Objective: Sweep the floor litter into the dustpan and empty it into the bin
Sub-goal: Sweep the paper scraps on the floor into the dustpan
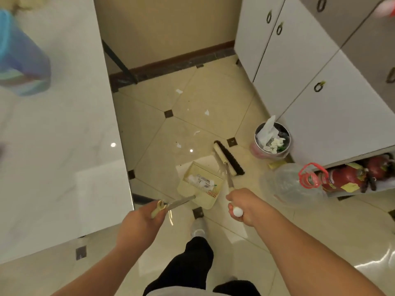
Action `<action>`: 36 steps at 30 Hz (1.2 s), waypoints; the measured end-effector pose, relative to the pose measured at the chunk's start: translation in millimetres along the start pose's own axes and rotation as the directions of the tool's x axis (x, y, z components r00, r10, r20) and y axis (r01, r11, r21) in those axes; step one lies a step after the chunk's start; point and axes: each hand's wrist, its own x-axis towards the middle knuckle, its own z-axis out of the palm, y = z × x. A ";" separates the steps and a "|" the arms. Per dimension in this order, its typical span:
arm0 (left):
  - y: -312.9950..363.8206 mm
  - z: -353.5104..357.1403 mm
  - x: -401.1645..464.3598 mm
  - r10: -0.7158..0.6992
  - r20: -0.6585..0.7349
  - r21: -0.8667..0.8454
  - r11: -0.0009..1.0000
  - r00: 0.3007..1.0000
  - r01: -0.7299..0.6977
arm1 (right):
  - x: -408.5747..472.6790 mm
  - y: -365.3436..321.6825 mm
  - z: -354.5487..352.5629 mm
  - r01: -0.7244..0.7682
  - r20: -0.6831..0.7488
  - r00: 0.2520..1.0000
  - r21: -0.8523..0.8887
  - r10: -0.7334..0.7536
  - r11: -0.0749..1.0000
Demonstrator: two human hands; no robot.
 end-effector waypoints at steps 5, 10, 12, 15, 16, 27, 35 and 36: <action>2.8 -5.1 30.8 -0.030 0.046 -0.029 0.999 0.998 0.032 | -5.6 -47.0 6.2 -0.005 0.052 0.999 0.178 -0.004 0.984; 17.1 -19.2 55.4 -0.075 0.041 -0.089 0.993 0.996 0.078 | -7.4 -104.1 -29.1 0.067 -0.038 0.997 0.189 -0.061 0.980; 22.1 -25.2 63.9 -0.078 0.028 -0.083 0.993 0.997 0.080 | -3.1 -124.3 -33.5 0.097 -0.078 0.993 0.138 -0.087 0.986; 30.8 -32.1 80.1 -0.092 -0.005 -0.084 0.992 0.996 0.091 | 14.4 -161.9 -33.0 0.104 -0.100 0.990 0.041 -0.100 0.994; 34.1 -35.5 81.5 -0.100 -0.004 -0.086 0.991 0.995 0.099 | 19.3 -169.8 -30.8 0.104 -0.103 0.990 0.018 -0.102 0.994; 136.1 -43.8 138.8 -0.322 -0.044 -0.182 0.934 0.946 0.309 | 44.1 -296.9 -48.2 0.016 0.058 0.998 -0.060 -0.012 0.998; 199.6 -54.1 183.2 -0.474 -0.114 -0.269 0.861 0.873 0.432 | 93.7 -473.1 -69.1 0.238 0.038 0.970 -0.342 -0.239 0.909; 202.6 -53.6 185.9 -0.491 -0.116 -0.276 0.851 0.863 0.447 | 104.7 -492.7 -62.3 0.250 0.047 0.967 -0.368 -0.251 0.895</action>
